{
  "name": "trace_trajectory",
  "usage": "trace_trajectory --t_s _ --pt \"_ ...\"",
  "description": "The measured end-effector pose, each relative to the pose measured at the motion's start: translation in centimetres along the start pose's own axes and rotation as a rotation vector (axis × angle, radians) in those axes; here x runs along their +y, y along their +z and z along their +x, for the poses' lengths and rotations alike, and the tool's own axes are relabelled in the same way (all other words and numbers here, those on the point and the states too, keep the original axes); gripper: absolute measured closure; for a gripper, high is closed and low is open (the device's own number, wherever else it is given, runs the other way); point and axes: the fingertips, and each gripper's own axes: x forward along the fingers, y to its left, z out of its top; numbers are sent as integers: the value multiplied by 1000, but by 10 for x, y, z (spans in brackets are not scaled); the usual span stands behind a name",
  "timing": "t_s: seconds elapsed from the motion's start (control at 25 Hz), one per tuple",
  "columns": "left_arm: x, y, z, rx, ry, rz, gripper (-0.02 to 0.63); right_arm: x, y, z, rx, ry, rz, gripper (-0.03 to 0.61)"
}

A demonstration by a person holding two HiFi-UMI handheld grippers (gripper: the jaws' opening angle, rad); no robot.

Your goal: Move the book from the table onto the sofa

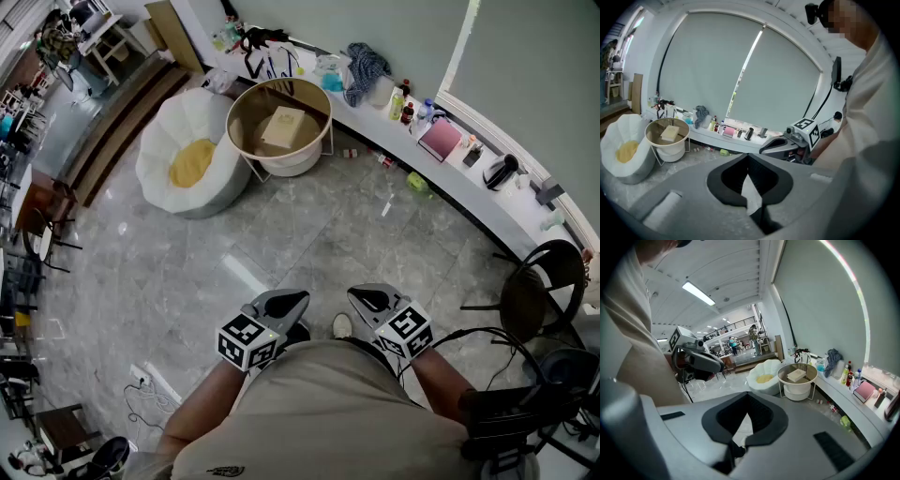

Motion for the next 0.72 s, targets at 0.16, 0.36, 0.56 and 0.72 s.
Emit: trace_trajectory --t_s 0.16,0.36,0.56,0.72 --pt "10 -6 -1 -4 42 -44 607 -4 3 10 5 31 -13 568" --pt "46 -5 -12 -32 103 -80 607 -14 11 39 47 59 -64 568" --pt "108 7 -22 -64 111 -111 606 -27 29 91 79 95 -41 567" --pt "173 22 -26 -87 80 -108 606 -41 49 147 98 75 13 566"
